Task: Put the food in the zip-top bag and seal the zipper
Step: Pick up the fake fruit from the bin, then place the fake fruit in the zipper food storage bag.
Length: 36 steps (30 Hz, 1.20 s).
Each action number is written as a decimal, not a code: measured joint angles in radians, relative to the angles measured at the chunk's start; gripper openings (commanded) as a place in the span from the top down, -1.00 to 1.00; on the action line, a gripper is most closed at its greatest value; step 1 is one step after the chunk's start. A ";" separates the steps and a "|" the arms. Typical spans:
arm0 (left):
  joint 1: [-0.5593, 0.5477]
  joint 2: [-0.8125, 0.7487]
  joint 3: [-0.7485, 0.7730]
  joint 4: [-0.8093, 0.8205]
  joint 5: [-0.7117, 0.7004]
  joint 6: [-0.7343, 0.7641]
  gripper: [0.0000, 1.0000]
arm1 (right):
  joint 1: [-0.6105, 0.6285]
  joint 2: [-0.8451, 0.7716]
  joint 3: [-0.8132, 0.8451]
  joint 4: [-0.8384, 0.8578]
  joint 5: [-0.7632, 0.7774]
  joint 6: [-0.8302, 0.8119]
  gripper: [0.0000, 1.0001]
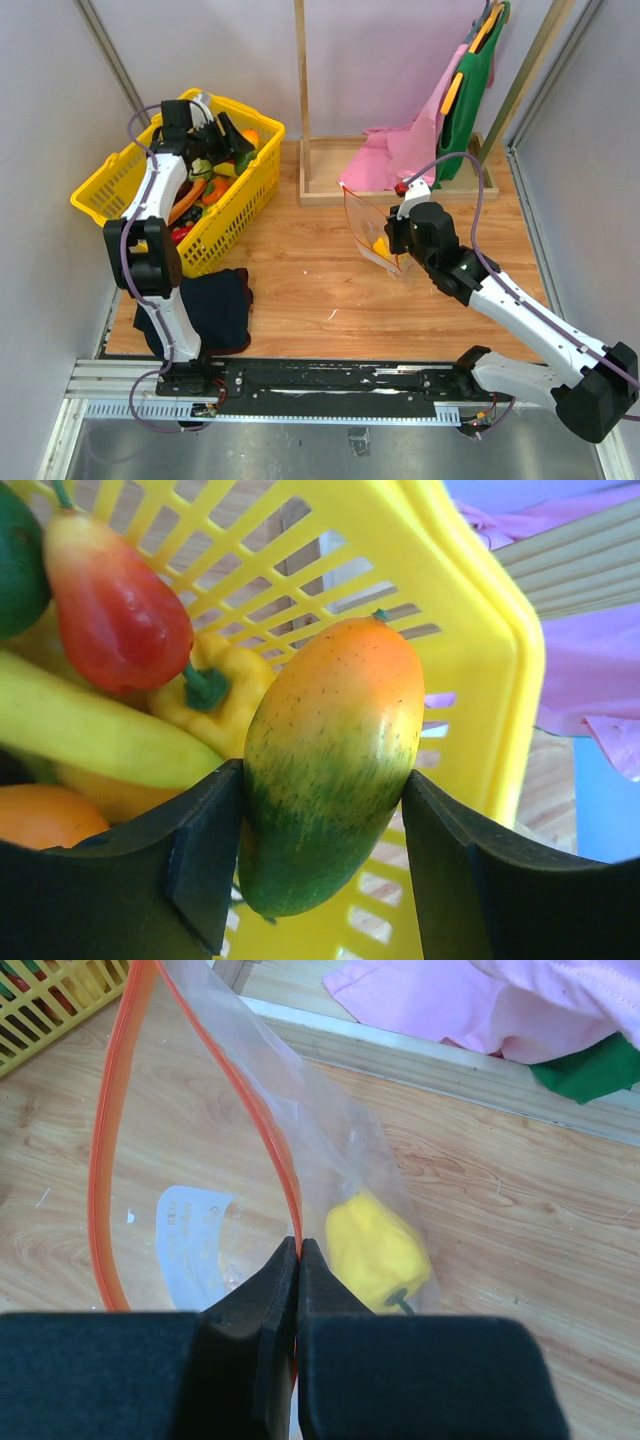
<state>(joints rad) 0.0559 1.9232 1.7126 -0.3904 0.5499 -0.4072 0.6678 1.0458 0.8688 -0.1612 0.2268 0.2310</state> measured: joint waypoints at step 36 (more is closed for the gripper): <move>-0.214 -0.794 -0.438 -0.057 -0.176 -0.201 0.54 | 0.000 0.001 0.023 -0.001 -0.081 0.032 0.99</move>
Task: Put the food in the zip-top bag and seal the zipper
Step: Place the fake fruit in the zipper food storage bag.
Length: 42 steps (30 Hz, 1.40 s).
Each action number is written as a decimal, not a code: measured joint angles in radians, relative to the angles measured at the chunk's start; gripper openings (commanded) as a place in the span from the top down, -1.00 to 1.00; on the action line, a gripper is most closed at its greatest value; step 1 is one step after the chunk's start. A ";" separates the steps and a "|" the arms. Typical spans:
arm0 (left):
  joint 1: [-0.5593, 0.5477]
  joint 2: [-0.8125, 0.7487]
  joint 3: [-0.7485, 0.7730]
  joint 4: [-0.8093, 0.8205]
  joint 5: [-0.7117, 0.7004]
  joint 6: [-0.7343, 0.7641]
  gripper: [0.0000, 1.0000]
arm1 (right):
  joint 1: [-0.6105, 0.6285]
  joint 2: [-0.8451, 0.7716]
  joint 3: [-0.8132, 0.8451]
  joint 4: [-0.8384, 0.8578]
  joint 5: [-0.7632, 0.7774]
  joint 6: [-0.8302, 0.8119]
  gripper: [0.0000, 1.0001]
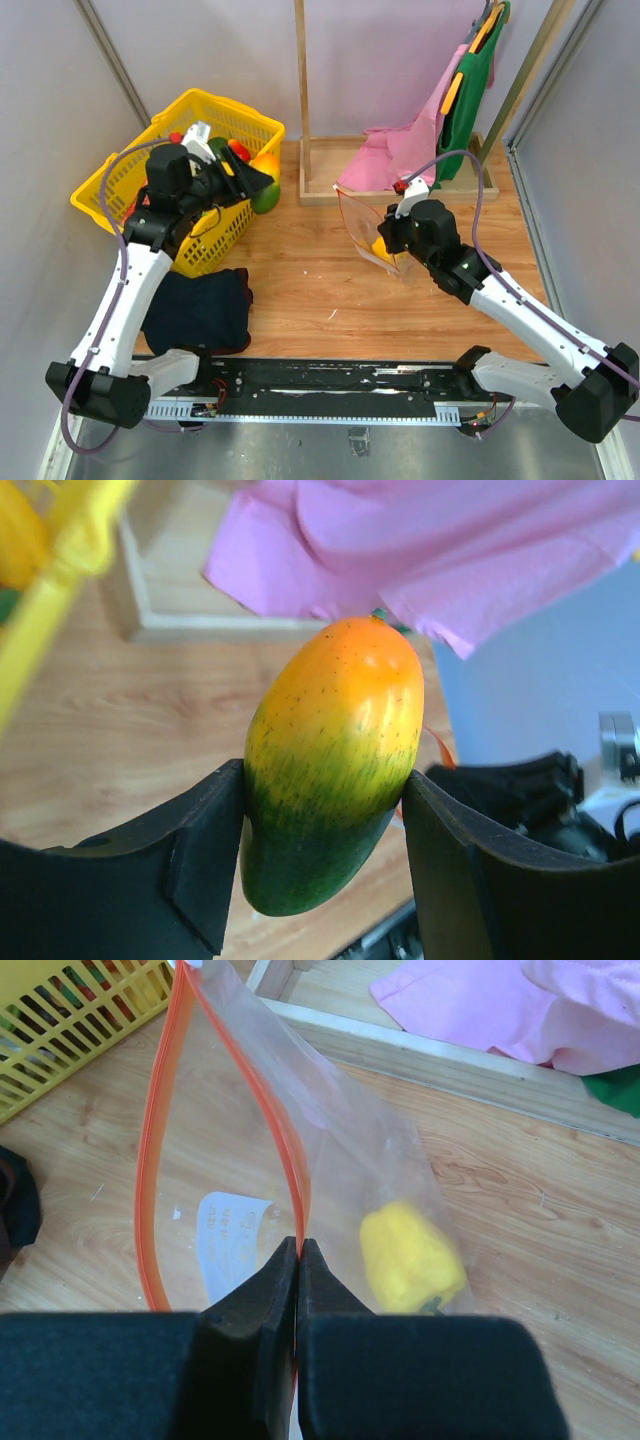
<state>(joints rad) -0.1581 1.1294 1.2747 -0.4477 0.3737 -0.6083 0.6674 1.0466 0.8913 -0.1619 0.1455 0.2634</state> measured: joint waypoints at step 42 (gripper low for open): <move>-0.534 0.270 -0.137 0.186 -0.013 -0.448 0.54 | 0.057 -0.036 -0.003 0.034 -0.023 -0.006 0.99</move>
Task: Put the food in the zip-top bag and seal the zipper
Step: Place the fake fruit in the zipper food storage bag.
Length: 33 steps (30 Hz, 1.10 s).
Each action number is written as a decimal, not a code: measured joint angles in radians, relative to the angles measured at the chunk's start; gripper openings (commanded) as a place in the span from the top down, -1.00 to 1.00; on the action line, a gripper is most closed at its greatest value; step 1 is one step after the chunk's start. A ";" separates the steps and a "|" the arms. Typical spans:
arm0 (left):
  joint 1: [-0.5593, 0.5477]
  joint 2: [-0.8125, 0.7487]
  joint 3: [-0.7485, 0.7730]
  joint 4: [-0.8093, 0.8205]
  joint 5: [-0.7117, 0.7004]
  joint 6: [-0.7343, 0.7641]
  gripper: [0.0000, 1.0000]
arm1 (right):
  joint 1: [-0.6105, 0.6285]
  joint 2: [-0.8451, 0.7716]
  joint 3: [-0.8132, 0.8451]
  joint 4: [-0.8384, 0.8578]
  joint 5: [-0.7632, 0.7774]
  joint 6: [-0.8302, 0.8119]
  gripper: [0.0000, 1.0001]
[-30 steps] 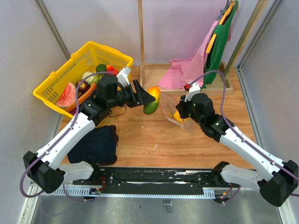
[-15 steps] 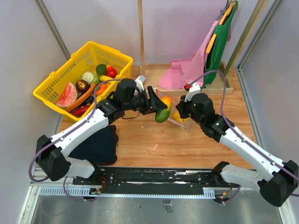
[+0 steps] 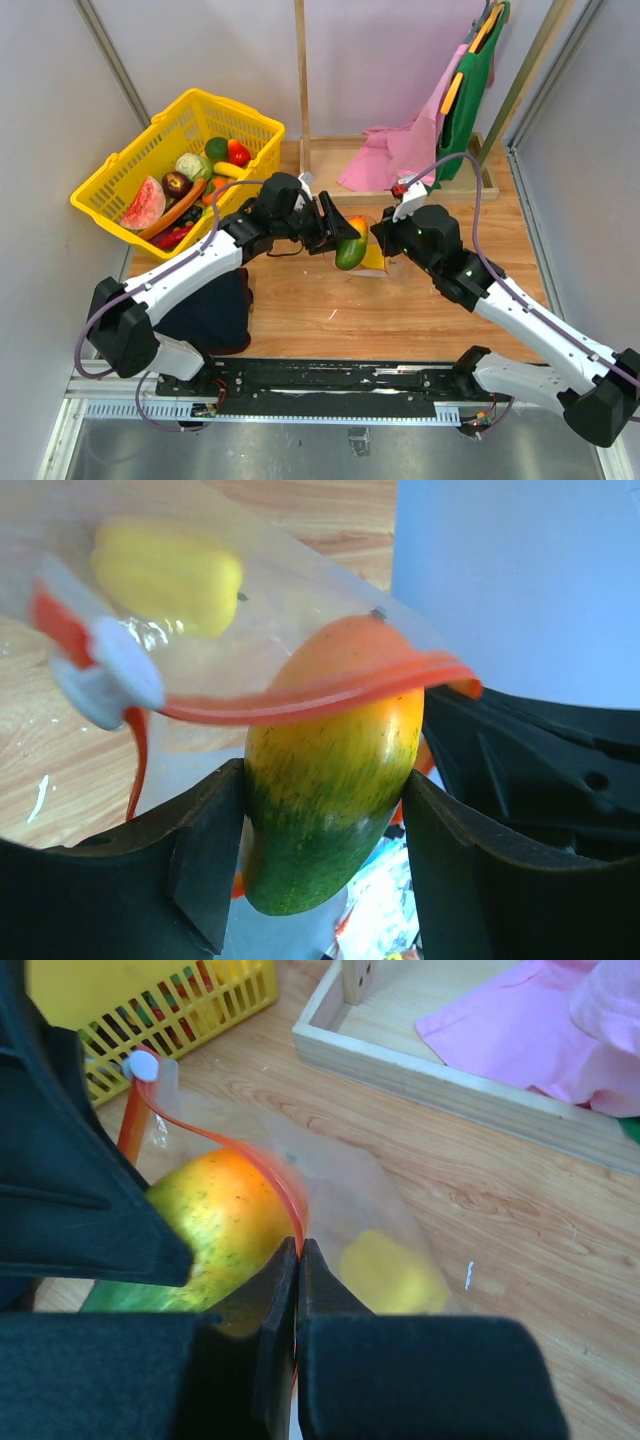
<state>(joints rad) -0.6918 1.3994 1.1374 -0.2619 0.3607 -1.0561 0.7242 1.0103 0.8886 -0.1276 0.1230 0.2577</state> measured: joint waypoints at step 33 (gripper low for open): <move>0.000 -0.035 -0.156 0.072 -0.325 -0.223 -0.88 | 0.107 0.006 -0.058 0.094 0.005 -0.026 0.99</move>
<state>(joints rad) -0.6918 1.3640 0.9810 -0.1898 0.0360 -1.2793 0.8314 1.0168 0.8307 -0.0338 0.1284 0.2314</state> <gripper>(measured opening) 0.923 0.012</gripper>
